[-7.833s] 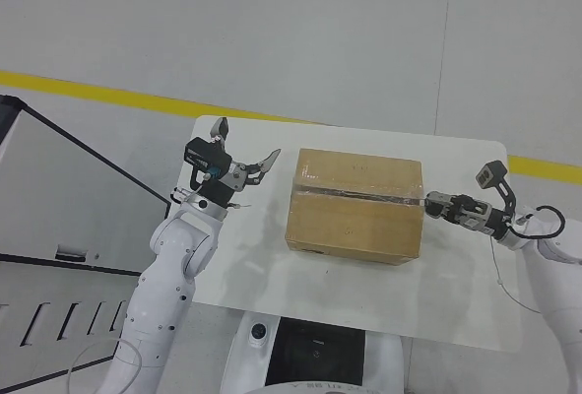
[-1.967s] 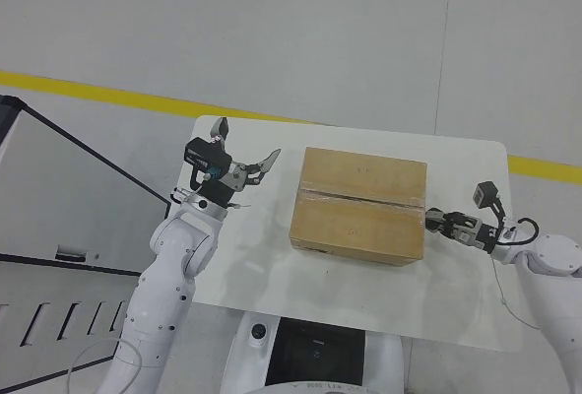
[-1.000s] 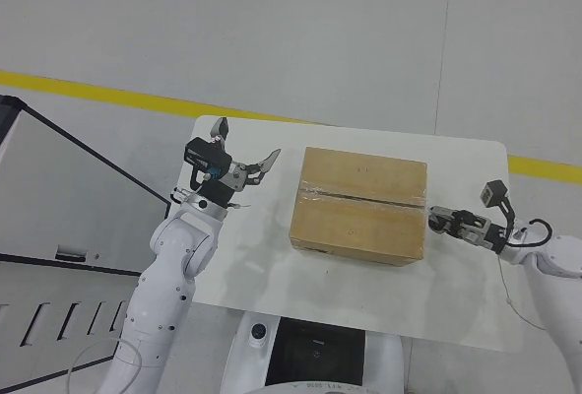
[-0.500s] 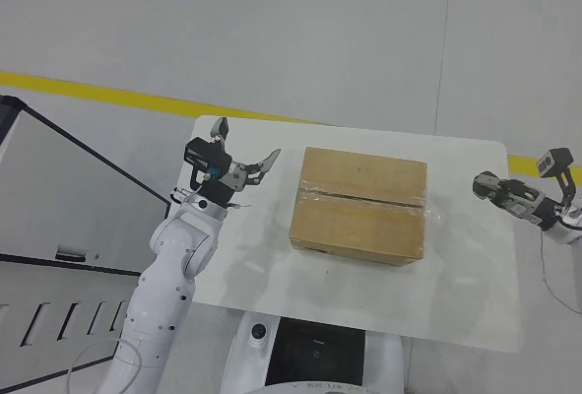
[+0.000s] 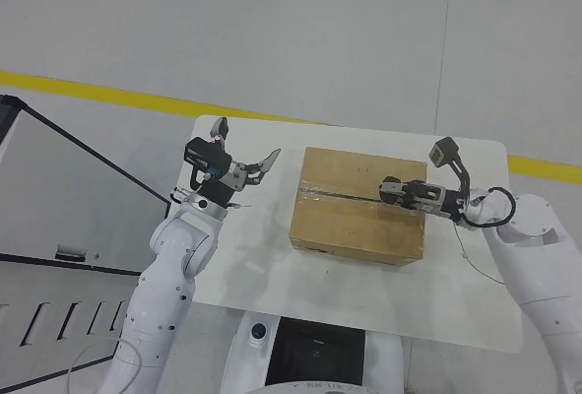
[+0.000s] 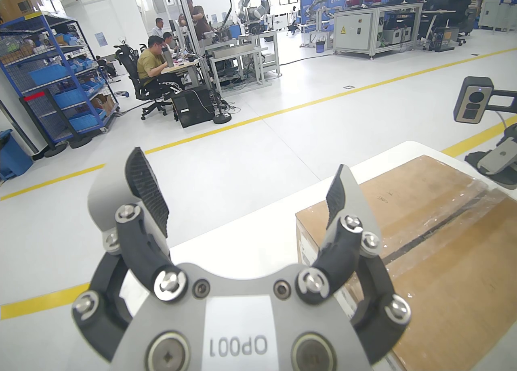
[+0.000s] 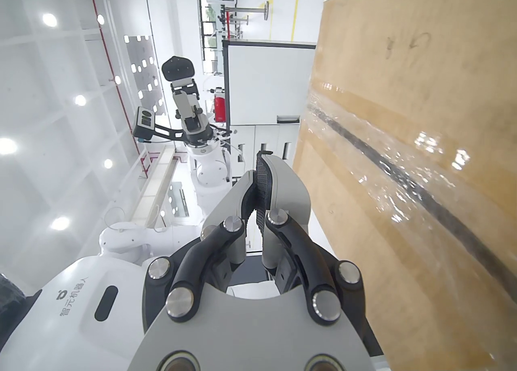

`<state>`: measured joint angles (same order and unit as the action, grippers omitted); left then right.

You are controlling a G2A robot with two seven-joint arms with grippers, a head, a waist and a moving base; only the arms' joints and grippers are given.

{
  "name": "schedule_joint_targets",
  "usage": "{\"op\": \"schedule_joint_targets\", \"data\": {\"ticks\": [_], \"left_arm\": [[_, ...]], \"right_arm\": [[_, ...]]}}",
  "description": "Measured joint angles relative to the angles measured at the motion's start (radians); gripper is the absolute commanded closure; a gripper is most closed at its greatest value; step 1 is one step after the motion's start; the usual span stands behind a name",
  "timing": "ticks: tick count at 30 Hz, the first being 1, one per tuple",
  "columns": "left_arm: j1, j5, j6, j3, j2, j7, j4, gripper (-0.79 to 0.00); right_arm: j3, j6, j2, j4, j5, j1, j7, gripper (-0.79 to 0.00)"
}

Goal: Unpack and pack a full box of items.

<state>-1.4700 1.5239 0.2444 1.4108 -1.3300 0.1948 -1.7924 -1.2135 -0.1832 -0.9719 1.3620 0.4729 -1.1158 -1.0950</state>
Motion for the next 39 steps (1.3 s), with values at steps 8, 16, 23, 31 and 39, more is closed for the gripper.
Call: {"op": "schedule_joint_targets", "data": {"ticks": [8, 16, 23, 31, 39], "left_arm": [[0.0, 0.0, 0.0, 0.0, 0.0, 0.0, 0.0, -0.785], [0.0, 0.0, 0.0, 0.0, 0.0, 0.0, 0.0, -0.785], [0.0, 0.0, 0.0, 0.0, 0.0, 0.0, 0.0, -0.785], [0.0, 0.0, 0.0, 0.0, 0.0, 0.0, 0.0, -0.785], [0.0, 0.0, 0.0, 0.0, 0.0, 0.0, 0.0, -0.785]], "right_arm": [[-0.001, 0.0, 0.0, 0.0, 0.001, 0.001, -0.001, 0.0], [0.102, 0.065, -0.022, 0.09, -0.12, 0.096, 0.014, 0.0], [0.339, 0.095, -0.1, -0.013, -0.17, 0.275, 0.078, 0.0], [0.521, 0.073, -0.184, -0.176, -0.254, 0.381, 0.174, 0.0], [0.555, 0.061, -0.213, -0.265, -0.303, 0.405, 0.188, 0.0]]}}
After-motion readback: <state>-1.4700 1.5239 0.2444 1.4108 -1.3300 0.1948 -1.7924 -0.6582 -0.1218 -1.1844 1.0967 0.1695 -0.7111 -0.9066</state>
